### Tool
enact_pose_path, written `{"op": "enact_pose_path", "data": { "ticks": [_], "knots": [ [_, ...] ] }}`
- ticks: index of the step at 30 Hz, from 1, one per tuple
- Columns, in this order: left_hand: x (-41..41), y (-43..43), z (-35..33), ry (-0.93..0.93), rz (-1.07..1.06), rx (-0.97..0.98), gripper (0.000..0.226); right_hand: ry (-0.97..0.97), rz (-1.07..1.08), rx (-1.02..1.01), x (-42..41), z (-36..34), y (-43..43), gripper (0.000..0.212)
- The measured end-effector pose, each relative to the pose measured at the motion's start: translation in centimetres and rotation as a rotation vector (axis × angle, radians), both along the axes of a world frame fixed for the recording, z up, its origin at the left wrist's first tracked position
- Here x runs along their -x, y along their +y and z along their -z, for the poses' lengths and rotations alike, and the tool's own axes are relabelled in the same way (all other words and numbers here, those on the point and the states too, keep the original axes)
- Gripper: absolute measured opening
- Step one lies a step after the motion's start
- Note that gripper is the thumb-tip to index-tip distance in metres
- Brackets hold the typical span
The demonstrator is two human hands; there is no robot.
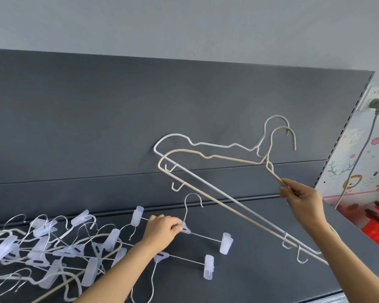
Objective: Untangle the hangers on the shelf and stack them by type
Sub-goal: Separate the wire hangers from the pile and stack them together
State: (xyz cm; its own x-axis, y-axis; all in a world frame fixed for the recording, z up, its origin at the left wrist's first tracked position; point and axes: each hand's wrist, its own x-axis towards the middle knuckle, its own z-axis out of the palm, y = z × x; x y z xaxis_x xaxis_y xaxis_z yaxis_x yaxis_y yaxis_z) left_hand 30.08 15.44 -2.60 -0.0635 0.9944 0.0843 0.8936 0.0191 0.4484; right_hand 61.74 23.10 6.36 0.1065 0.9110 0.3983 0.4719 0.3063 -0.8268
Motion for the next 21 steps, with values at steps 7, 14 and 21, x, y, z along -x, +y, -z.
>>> {"op": "enact_pose_path", "data": {
  "ticks": [7, 14, 21],
  "knots": [
    [-0.6, -0.3, -0.9, 0.147, -0.031, -0.018, 0.029, -0.025, -0.023, 0.015, 1.3, 0.2, -0.9, 0.021],
    [0.3, -3.2, -4.9, 0.063, 0.015, -0.616, 0.036, -0.116, -0.175, 0.089, 3.6, 0.2, -1.6, 0.022],
    [3.5, -6.1, -9.6, 0.460, -0.218, -0.519, 0.047, -0.235, -0.465, 0.174, 6.8, 0.8, -2.2, 0.025]
  ]
}}
